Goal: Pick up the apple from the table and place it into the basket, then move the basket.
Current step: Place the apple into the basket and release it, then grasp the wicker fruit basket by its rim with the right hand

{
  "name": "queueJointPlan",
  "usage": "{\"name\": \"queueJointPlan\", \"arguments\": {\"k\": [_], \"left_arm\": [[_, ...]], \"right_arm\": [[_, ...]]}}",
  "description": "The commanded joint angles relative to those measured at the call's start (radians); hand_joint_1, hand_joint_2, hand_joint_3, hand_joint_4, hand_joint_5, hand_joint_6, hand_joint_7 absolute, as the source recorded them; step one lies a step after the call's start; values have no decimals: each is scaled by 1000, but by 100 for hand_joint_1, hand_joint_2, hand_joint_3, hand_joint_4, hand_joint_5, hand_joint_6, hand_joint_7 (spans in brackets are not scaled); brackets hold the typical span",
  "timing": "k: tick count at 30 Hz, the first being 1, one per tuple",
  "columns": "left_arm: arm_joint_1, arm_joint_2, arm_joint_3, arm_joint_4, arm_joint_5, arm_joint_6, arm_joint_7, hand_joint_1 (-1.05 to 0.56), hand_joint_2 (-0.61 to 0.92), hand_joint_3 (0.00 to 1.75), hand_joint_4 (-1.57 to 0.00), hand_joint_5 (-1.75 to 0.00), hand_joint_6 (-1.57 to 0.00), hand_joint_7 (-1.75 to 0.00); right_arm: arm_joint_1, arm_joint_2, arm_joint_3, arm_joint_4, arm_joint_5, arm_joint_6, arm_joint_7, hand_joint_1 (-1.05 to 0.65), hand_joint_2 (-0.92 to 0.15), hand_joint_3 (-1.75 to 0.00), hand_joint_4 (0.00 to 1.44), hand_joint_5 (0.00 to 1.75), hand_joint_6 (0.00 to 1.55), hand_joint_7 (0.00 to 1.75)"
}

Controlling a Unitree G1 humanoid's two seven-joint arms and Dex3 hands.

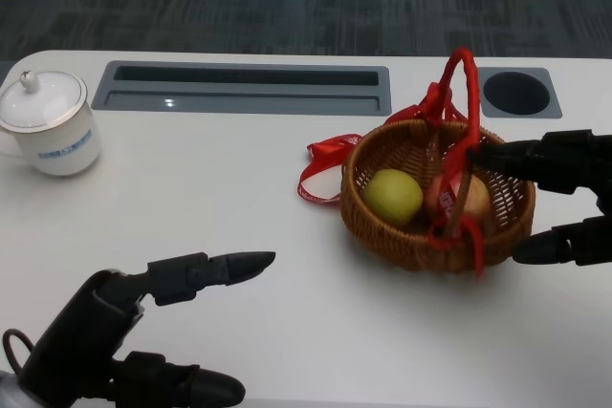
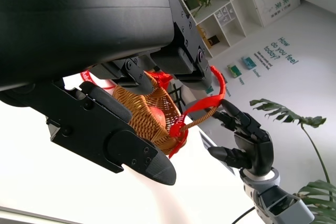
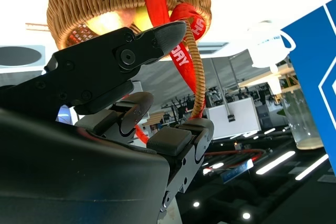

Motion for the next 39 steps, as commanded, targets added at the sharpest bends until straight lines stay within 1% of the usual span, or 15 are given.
{"name": "queueJointPlan", "arguments": {"k": [1, 6, 11, 15, 18, 23, 26, 31, 39], "left_arm": [[11, 12, 7, -12, -6, -3, 11, -58, 76, 0, -70, 0, -65, 0], [9, 16, 5, -9, -15, -3, 4, -58, 76, 0, -70, 0, -65, 0], [5, 18, -1, -13, -21, 10, 0, -57, 75, 0, -70, 0, -65, 0], [-1, 14, -5, -10, -18, 11, 1, -57, 75, 0, -70, 0, -65, 0], [-8, 12, -10, -6, -16, 9, 2, -57, 75, 0, -70, 0, -66, 0], [-16, 10, -14, -6, -9, 10, 7, -57, 75, 0, -71, 0, -66, 0], [-16, 11, -14, -5, -5, 6, 8, -57, 76, 0, -71, 0, -66, 0], [-12, 13, -15, -7, -7, 6, 7, -56, 75, 0, -71, 0, -66, 0], [-5, 16, -16, -16, -16, 5, 2, -56, 75, 0, -71, 0, -66, 0]], "right_arm": [[47, -49, 31, 24, -47, 50, -19, -53, -76, 0, 74, 0, 74, 1], [97, -90, 32, -17, -66, 35, -101, -52, -77, -1, 74, 0, 73, 0], [148, -128, 4, -105, -108, 6, -190, -51, -78, 0, 74, 0, 74, 1], [174, -135, -26, -188, -175, -10, -277, -51, -78, 0, 77, 1, 76, 1], [183, -141, -35, -240, -215, -30, -318, -51, -79, -1, 74, 0, 74, 0], [195, -146, -48, -299, -224, -57, -322, -51, -79, 0, 71, 0, 72, 0], [189, -144, -52, -298, -224, -55, -323, -51, -80, 0, 72, 1, 72, 0], [160, -144, -49, -254, -235, -33, -346, -54, -79, 0, 76, 2, 73, 1], [146, -198, -35, -212, -258, 8, -371, -53, -77, 0, 74, 0, 72, 1]]}}
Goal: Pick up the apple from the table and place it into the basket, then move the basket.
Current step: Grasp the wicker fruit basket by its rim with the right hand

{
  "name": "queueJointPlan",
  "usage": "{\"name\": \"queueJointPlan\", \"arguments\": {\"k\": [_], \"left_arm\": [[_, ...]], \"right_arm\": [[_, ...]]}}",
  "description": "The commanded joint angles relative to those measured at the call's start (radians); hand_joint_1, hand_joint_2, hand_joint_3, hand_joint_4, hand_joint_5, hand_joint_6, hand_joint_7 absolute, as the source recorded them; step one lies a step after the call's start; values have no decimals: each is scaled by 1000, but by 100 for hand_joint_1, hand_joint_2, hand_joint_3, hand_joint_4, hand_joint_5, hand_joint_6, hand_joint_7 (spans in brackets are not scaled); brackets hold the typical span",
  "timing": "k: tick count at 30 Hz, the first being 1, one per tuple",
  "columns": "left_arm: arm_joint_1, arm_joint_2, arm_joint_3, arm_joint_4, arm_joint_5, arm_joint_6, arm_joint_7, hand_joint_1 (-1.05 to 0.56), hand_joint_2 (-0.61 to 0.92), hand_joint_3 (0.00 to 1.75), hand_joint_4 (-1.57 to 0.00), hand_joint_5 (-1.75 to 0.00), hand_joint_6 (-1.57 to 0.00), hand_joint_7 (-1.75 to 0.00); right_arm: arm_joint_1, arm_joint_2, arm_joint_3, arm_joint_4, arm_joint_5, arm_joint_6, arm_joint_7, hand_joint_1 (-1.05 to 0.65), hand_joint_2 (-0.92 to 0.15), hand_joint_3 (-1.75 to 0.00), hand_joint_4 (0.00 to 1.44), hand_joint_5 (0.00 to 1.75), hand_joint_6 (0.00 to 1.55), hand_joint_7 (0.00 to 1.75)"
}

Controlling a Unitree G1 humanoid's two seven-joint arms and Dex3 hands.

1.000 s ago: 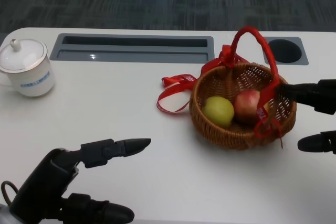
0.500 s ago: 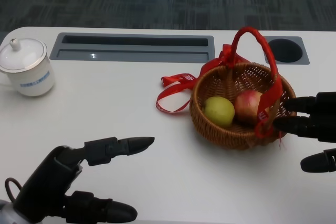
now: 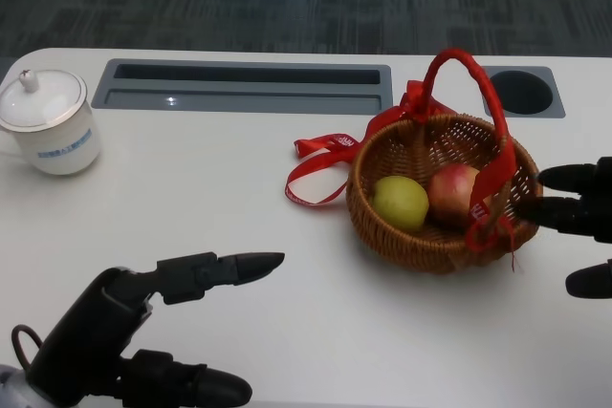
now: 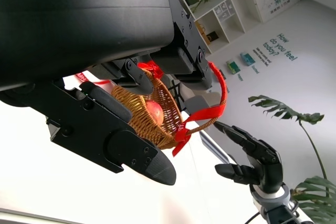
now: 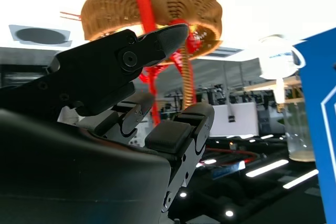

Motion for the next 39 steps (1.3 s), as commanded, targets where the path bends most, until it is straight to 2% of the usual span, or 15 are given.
{"name": "queueJointPlan", "arguments": {"k": [1, 9, 16, 20, 25, 39], "left_arm": [[3, 15, 5, -13, -15, -2, 1, -56, 75, 0, -71, 0, -66, 0], [-13, 13, 1, -2, -6, -6, 2, -55, 74, 0, -71, 0, -66, 0], [-8, 11, 0, -10, 8, -9, 9, -56, 75, 0, -71, 0, -66, 0], [7, 8, 0, -21, 9, -12, 14, -56, 75, 0, -71, 0, -66, 0], [20, 4, -1, -31, 14, -15, 22, -56, 75, 0, -71, 0, -66, 0], [46, -12, -4, -48, 27, -28, 42, -55, 75, 0, -72, 0, -66, 0]], "right_arm": [[-9, -42, 0, 14, 0, 6, -27, -53, -76, 0, 74, 0, 72, 1], [-10, -73, 7, 26, -20, 25, -70, -48, -77, 0, 72, 0, 72, 0], [-115, -52, 105, 119, -74, 90, -105, -51, -77, 0, 71, 0, 71, 0], [-196, -19, 184, 193, -98, 142, -116, -51, -76, 0, 71, 0, 71, 0], [-279, 28, 283, 271, -131, 185, -178, -53, -73, 0, 73, 1, 72, 1], [-381, 139, 494, 388, -175, 260, -237, -50, -72, 0, 76, 1, 75, 1]]}}
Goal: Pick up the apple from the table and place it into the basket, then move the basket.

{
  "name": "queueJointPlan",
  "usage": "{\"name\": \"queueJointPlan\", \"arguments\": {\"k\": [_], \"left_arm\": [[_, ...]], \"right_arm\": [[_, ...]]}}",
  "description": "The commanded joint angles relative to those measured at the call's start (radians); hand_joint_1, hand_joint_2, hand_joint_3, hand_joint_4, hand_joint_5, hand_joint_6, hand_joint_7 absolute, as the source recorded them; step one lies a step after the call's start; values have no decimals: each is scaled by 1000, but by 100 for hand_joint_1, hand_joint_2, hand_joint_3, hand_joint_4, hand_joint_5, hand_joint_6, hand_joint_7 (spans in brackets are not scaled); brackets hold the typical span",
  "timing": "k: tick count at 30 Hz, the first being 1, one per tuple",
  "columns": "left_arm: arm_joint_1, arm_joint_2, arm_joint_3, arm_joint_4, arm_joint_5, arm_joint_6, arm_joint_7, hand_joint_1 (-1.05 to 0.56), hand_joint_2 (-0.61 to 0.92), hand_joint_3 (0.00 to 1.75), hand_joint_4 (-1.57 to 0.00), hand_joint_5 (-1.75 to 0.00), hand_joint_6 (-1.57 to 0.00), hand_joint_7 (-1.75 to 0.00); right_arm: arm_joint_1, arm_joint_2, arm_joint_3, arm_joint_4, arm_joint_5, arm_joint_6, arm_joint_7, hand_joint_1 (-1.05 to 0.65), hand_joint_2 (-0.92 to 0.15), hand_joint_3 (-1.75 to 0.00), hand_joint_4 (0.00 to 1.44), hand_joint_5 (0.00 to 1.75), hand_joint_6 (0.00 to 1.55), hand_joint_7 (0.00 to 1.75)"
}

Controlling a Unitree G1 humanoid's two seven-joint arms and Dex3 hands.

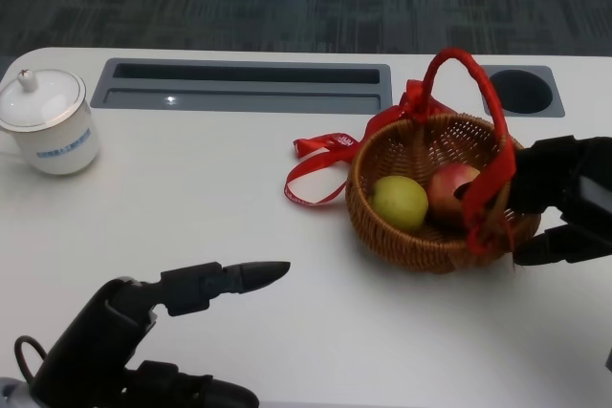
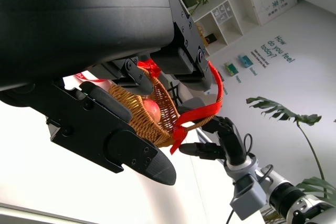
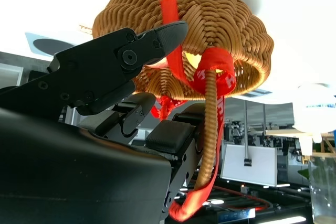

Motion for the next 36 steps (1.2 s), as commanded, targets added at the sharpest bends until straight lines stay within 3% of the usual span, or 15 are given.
{"name": "queueJointPlan", "arguments": {"k": [1, 11, 18, 26, 36], "left_arm": [[12, 3, 4, -12, 8, -19, 19, -55, 75, 0, -72, 0, -66, 0], [50, 8, 13, -53, 23, -7, 46, -56, 74, 0, -73, 0, -67, 0], [56, 9, 17, -57, 24, -17, 54, -55, 74, 0, -73, 0, -67, 0], [51, 8, 16, -62, 22, -7, 58, -54, 73, 0, -74, 0, -68, 0], [49, 7, 16, -62, 28, -8, 64, -56, 74, 0, -74, 0, -69, 0]], "right_arm": [[-19, 27, 46, 38, -13, 34, -22, -50, -72, 0, 77, 1, 75, 1], [-20, 88, 192, 117, -57, 140, -43, -48, -70, -1, 86, 3, 81, 2], [-16, 97, 233, 135, -31, 168, -32, -26, -88, -2, 108, 5, 101, 5], [-20, 88, 227, 114, 4, 144, -95, -24, -88, -1, 113, 3, 103, 2], [-43, 70, 156, 122, 89, 155, -32, -23, -92, -1, 112, 1, 99, 0]]}}
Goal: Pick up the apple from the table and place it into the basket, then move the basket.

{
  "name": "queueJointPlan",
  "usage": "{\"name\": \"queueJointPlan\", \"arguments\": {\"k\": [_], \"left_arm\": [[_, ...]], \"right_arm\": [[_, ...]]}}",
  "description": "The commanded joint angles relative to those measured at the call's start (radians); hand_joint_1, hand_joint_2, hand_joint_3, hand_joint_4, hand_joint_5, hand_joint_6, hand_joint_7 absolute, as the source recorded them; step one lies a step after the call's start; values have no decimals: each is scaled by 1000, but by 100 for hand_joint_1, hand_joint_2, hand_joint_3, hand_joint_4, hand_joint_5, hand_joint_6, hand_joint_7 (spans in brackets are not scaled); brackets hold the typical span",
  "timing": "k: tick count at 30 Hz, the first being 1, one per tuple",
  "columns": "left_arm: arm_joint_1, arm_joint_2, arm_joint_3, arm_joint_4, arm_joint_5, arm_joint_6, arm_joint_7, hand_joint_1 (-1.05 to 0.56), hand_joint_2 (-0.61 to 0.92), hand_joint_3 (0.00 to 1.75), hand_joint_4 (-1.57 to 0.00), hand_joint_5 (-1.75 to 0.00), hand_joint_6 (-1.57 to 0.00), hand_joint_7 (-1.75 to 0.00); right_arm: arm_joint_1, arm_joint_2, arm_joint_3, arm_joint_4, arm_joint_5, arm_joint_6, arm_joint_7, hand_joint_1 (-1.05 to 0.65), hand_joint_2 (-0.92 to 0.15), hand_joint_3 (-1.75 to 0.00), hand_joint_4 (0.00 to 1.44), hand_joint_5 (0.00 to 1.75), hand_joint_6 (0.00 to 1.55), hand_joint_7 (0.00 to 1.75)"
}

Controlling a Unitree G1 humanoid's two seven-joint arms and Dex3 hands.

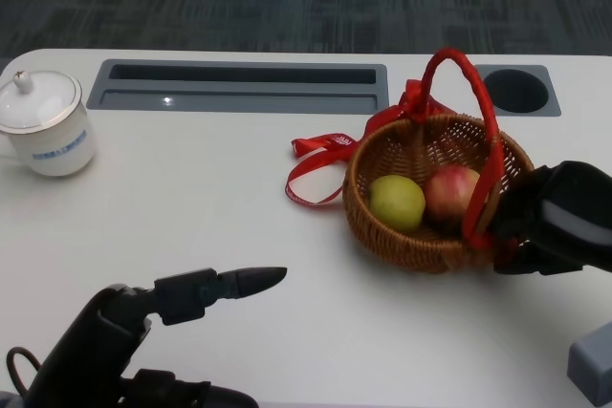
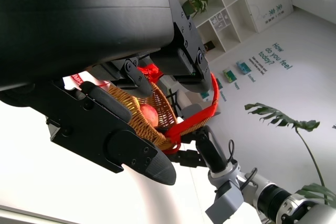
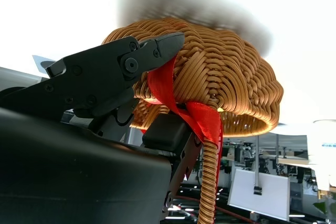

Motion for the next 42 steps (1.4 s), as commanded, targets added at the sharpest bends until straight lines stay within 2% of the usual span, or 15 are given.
{"name": "queueJointPlan", "arguments": {"k": [1, 9, 19, 37, 42], "left_arm": [[5, 9, 9, -14, 8, 0, 19, -56, 74, 0, -74, 0, -69, 0], [1, 13, 12, -9, 8, -3, 22, -56, 74, 0, -74, 0, -69, 0], [-1, 12, 16, 1, 17, -17, 26, -56, 74, 0, -75, 0, -69, 0], [19, 26, 27, 8, 22, -35, 29, -56, 74, 0, -76, 0, -71, 0], [37, 26, 26, -4, 16, -28, 30, -54, 73, 0, -77, 0, -71, 0]], "right_arm": [[-6, -13, -49, 10, 59, 21, 36, -23, -92, -1, 112, 1, 99, 0], [-12, -12, -137, 35, 152, 70, 153, -23, -92, -2, 112, 1, 98, 0], [-37, -8, -162, 55, 164, 144, 200, -21, -89, 0, 114, 1, 101, 1], [-146, 50, -231, 125, 229, 464, 501, -25, -91, -1, 114, 0, 99, 0], [-174, 62, -250, 129, 245, 520, 555, -24, -91, 0, 111, 0, 99, 0]]}}
